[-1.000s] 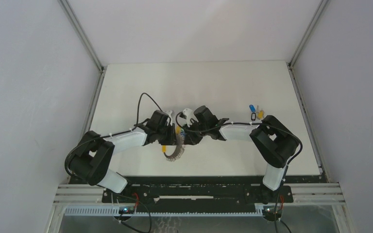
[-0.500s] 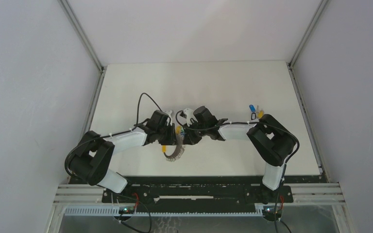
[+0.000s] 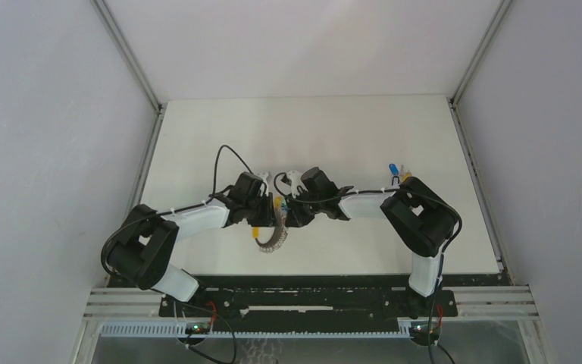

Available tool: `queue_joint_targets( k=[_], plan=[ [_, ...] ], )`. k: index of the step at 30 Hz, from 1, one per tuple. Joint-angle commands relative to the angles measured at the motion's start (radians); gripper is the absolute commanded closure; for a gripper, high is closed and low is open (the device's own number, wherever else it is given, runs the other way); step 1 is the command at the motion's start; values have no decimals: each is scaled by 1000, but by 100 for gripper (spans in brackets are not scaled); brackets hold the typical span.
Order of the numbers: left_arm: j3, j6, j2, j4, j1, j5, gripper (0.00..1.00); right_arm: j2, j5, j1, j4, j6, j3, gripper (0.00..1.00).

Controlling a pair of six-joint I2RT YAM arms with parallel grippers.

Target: Put the keys on the keyring

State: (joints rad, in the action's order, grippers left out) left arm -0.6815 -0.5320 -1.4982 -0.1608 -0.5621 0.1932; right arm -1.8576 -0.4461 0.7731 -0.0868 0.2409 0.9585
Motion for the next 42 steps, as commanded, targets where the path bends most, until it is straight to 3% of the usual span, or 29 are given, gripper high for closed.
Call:
queue_joint_targets(
  k=[1, 6, 10, 14, 18, 22, 30, 42],
  plan=[
    [19, 1, -1, 7, 5, 9, 74, -5, -29, -3, -56, 16, 11, 85],
    [24, -4, 5, 17, 5, 9, 74, 1, -77, -3, -78, 7, 11, 90],
    [36, -16, 23, 39, 5, 8, 74, 16, -106, -3, -93, -14, 11, 100],
    [74, -43, 98, 86, 31, 21, 74, 56, -112, -3, -80, -67, 11, 100],
    [163, -99, 238, 179, 128, 88, 72, 113, -119, -3, -95, -142, -9, 100],
    [232, -130, 345, 243, 193, 150, 66, 180, -128, -3, -142, -211, -43, 100],
    [309, -242, 413, 449, 197, 279, 58, 307, -103, -5, -226, -258, -88, 100],
    [379, -219, 615, 452, 174, 262, 33, 297, 46, -5, -169, -170, -86, 100]
  ],
)
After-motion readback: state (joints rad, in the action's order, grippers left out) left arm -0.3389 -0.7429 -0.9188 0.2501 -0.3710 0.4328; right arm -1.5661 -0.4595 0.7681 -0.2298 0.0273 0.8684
